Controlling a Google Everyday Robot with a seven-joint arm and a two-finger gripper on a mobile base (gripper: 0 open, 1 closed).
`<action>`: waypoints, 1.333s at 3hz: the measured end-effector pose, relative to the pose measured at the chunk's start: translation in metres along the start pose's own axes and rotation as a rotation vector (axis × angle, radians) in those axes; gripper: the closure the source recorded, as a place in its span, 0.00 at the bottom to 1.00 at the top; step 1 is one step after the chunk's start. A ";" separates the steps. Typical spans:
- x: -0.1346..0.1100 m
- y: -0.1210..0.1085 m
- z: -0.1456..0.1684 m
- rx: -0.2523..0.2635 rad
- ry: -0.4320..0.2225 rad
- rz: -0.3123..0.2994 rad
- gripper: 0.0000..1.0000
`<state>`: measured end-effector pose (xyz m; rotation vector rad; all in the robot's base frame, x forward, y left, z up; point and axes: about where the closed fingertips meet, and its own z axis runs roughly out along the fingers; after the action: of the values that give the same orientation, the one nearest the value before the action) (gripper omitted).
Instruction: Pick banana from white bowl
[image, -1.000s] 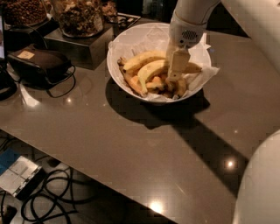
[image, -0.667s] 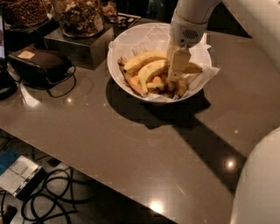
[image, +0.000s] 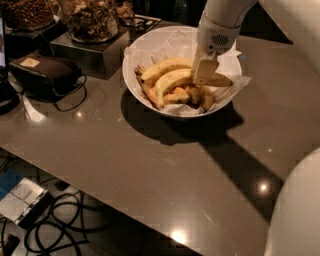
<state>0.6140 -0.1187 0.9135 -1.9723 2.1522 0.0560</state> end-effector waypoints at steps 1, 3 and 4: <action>0.001 0.005 0.001 -0.007 -0.005 0.006 1.00; -0.004 0.003 -0.009 0.016 -0.030 0.010 1.00; -0.008 0.004 -0.025 0.033 -0.062 0.021 1.00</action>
Offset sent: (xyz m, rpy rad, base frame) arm -0.0291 -0.0003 -0.0121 0.0028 0.0681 0.0078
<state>0.6075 -0.1146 0.9390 -1.9049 2.1213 0.0840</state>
